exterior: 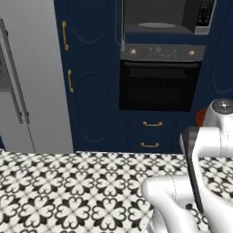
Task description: Pick the lemon wedge from the sink and place it in the bowl. Then pick the bowl and place it in the microwave. Then close the microwave door and press the start button.
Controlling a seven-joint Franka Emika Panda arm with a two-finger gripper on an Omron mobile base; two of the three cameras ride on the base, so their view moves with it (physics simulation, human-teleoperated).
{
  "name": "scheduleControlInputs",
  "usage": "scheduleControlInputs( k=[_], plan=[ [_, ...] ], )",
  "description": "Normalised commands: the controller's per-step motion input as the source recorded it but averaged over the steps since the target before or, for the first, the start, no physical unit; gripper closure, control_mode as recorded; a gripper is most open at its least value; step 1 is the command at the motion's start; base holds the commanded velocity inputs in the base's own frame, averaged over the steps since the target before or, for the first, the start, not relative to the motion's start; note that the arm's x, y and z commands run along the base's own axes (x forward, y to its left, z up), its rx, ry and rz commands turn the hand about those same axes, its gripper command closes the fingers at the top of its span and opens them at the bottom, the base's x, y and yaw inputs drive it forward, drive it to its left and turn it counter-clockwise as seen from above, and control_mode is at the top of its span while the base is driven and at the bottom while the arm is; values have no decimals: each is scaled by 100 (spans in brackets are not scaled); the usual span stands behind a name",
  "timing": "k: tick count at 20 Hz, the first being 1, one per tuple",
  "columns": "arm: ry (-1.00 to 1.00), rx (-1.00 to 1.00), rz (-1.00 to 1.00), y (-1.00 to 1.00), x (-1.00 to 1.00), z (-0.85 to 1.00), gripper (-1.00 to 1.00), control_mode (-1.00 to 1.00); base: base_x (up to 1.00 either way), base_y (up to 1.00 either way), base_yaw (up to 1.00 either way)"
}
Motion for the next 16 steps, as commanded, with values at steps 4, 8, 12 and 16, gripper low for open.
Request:
scheduleControlInputs(
  k=[4,8,12,16],
  plan=[
    [0,0,0,0,0,0,100,100,50,-71,-5],
    [0,0,0,0,0,0,100,100,68,-35,-11],
    [0,0,0,0,0,0,100,100,83,-2,-13],
    [0,0,0,0,0,0,100,100,86,0,-4]
  ],
)
